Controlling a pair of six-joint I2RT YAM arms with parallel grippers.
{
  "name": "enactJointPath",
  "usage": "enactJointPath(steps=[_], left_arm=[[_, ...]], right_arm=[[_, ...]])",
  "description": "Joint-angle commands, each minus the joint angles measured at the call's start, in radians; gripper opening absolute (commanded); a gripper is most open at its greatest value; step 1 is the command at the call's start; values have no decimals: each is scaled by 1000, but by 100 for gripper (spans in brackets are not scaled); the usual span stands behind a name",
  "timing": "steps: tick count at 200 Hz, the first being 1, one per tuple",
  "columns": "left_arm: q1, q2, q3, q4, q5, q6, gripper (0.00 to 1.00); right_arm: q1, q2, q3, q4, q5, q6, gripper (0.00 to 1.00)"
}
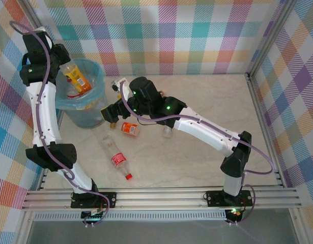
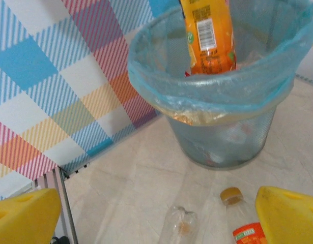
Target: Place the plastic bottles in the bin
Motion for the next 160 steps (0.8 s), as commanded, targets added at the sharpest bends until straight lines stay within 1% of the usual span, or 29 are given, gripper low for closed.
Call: enactJointPath(steps=[1, 13, 28, 43, 71, 95, 112, 129, 160], left_arm=[[9, 25, 22, 82, 21, 37, 0], [9, 48, 45, 65, -1, 47, 0], [8, 85, 103, -18, -16, 65, 0], [9, 87, 89, -49, -10, 97, 0], [8, 38, -70, -14, -15, 140, 0], [9, -25, -256, 92, 7, 167, 0], [9, -48, -359, 168, 24, 178, 0], [8, -38, -407, 195, 47, 190, 0], [9, 1, -447, 198, 63, 206, 0]], right_arm=[[-7, -35, -36, 16, 13, 0, 98], [-11, -40, -40, 12, 15, -4, 98], [-15, -45, -47, 6, 19, -9, 98], [-20, -53, -66, 11, 24, -10, 97], [-30, -59, -100, 23, 11, 2, 98], [-36, -54, -104, 20, -3, 6, 98], [-39, -49, -108, 24, -8, 7, 98], [-44, -46, -109, 22, -11, 6, 98], [-49, -43, -119, 21, -10, 16, 98]])
